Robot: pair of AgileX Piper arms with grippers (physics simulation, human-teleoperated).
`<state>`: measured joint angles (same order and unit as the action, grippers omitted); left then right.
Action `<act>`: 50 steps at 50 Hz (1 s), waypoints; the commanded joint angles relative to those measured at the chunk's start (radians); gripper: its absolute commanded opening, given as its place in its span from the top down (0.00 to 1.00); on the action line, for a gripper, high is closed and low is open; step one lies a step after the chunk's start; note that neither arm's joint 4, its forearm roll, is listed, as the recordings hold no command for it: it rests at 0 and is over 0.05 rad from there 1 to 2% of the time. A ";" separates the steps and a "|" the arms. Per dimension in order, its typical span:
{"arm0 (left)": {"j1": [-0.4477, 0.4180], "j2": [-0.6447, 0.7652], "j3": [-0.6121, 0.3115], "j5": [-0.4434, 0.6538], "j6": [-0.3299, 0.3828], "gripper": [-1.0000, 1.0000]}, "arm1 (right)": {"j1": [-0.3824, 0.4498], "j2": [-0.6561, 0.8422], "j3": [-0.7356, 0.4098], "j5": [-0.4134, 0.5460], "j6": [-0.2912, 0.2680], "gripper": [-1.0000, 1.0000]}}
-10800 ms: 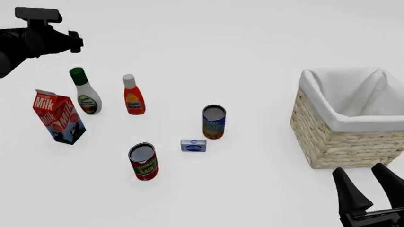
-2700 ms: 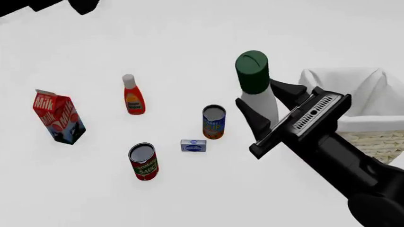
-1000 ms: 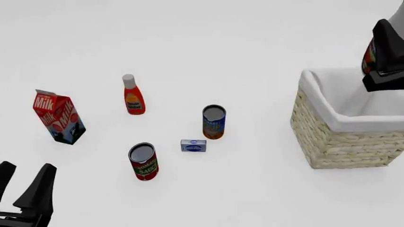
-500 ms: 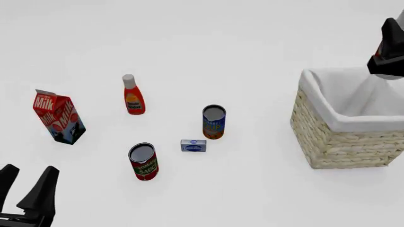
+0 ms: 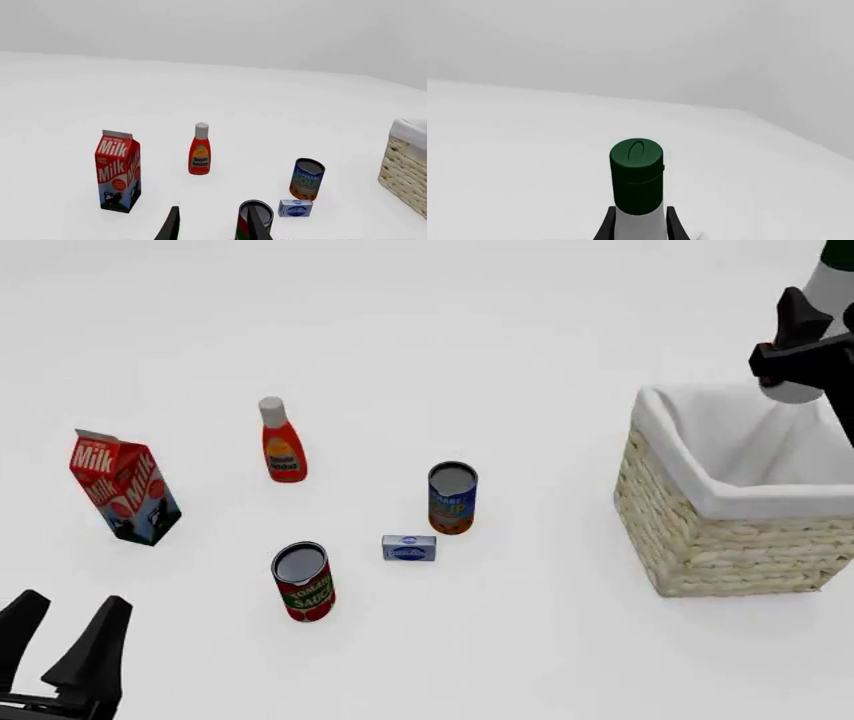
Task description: Pick the salad dressing and place it in the basket.
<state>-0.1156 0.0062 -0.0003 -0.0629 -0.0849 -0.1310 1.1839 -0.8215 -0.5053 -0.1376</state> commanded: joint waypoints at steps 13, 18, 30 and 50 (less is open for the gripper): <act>-0.001 -0.004 0.000 0.013 -0.011 0.00 | -0.018 0.172 -0.088 -0.031 0.043 1.00; 0.000 -0.004 0.000 0.015 -0.010 0.00 | -0.028 0.179 -0.075 -0.035 0.048 1.00; -0.002 -0.001 0.000 0.017 -0.015 0.00 | -0.052 0.159 0.001 -0.046 0.052 1.00; -0.022 0.012 0.000 0.002 -0.013 0.00 | -0.072 0.144 0.079 -0.047 0.045 1.00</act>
<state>-0.1296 0.0125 -0.0001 -0.0543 -0.0984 -0.1917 1.3194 -0.7650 -0.5428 -0.1100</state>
